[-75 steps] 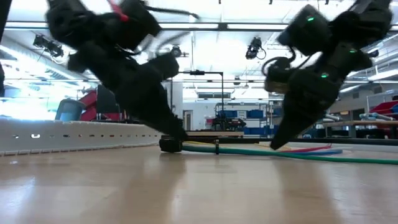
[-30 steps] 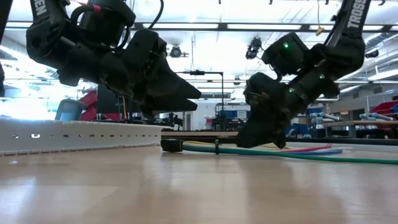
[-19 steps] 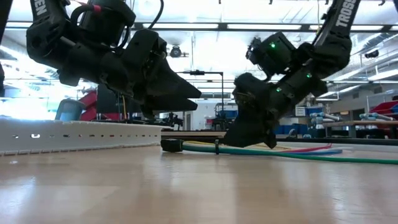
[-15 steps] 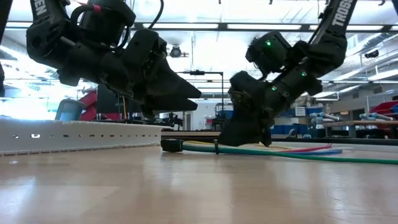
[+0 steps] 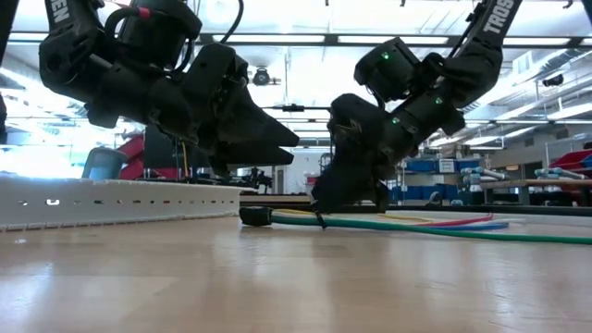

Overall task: Ziptie cables
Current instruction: Wrap the cable wires with the black zip tie

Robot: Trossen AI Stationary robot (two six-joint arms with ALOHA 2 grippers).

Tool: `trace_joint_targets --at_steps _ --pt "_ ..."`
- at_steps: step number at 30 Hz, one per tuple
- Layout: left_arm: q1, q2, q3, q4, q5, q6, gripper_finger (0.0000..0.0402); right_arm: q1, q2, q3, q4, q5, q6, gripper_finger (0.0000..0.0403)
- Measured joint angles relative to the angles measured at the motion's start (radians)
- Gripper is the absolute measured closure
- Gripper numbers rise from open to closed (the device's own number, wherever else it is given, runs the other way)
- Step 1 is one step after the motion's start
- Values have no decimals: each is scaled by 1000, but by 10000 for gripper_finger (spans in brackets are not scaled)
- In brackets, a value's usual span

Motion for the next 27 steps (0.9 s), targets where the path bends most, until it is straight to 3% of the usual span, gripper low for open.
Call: trace_joint_targets --at_steps 27 --pt "0 0 0 -18 0 0 163 -17 0 0 -31 -92 -8 303"
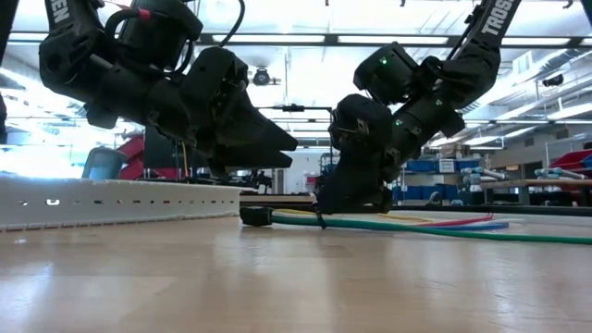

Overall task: Ziptie cables
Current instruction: Wrap the cable wires with the black zip tie

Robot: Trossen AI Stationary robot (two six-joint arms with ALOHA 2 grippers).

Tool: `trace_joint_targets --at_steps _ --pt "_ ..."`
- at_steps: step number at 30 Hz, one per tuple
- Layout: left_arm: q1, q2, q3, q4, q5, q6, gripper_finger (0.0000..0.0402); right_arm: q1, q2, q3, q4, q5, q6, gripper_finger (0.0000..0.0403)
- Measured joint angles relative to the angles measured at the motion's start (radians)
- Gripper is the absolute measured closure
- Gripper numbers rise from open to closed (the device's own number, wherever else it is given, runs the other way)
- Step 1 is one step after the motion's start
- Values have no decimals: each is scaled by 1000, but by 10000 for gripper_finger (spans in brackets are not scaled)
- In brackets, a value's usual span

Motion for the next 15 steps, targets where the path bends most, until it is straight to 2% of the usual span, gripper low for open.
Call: trace_joint_targets --at_steps 5,15 --pt "0 0 0 0 0 0 163 -18 0 0 -65 -6 0 303" --pt "0 0 0 -24 0 0 163 -24 -1 1 -18 -50 6 303"
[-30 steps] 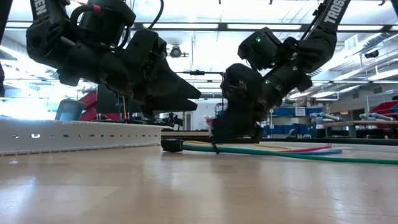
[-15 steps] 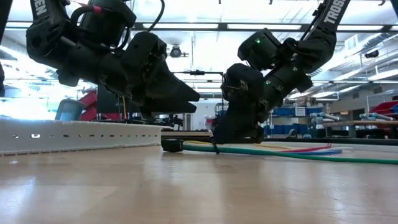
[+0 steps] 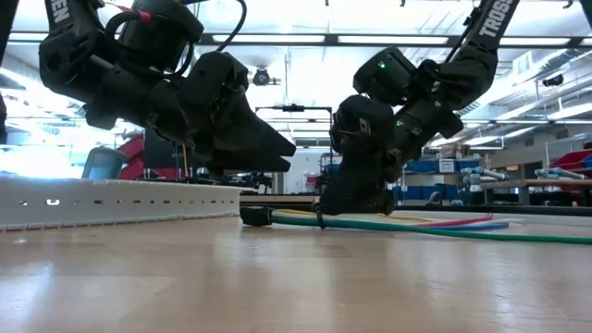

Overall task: Ziptie cables
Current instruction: Wrap the cable wires with the black zip tie

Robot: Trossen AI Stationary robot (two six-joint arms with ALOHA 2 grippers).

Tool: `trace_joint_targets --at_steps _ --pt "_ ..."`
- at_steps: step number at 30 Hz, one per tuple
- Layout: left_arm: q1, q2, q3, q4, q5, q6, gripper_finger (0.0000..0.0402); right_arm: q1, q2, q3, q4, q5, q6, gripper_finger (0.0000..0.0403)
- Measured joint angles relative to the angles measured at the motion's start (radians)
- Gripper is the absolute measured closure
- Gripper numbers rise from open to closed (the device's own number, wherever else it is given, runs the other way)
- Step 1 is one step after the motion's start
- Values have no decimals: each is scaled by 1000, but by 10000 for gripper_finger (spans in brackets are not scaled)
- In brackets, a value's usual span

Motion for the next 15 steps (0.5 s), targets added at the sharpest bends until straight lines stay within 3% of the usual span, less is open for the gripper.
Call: trace_joint_targets --at_steps 11,15 --pt "0 0 0 0 0 0 163 -1 0 0 46 -77 25 303" --pt "0 0 0 0 0 0 163 0 0 0 56 24 12 303"
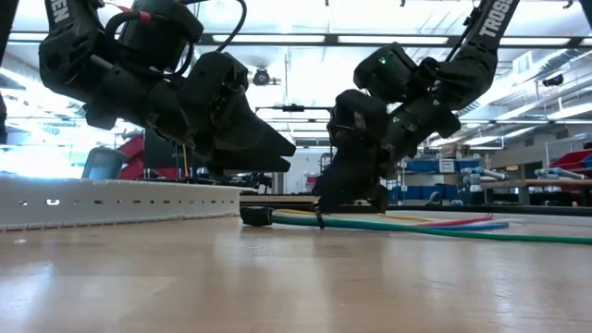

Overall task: Ziptie cables
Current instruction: Wrap the cable wires with the black zip tie

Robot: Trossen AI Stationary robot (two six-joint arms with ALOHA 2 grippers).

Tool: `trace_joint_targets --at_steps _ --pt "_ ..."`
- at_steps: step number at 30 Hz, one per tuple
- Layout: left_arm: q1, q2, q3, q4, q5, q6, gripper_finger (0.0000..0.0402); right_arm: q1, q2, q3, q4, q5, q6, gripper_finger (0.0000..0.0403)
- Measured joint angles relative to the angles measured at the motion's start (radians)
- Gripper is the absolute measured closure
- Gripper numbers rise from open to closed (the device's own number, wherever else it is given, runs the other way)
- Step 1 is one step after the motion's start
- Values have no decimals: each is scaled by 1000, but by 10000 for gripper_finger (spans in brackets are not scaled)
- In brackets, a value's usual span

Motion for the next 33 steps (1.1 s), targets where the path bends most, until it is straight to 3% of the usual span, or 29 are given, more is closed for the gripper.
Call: trace_joint_targets --at_steps 9,14,21,33 --pt "0 0 0 1 -22 0 163 -2 0 0 -11 6 13 303" --pt "0 0 0 1 -31 0 163 -2 0 0 -24 101 34 303" --pt "0 0 0 1 -44 0 163 24 0 -1 -5 95 47 303" --pt "-1 0 1 2 -56 -8 163 47 161 116 87 115 1 316"
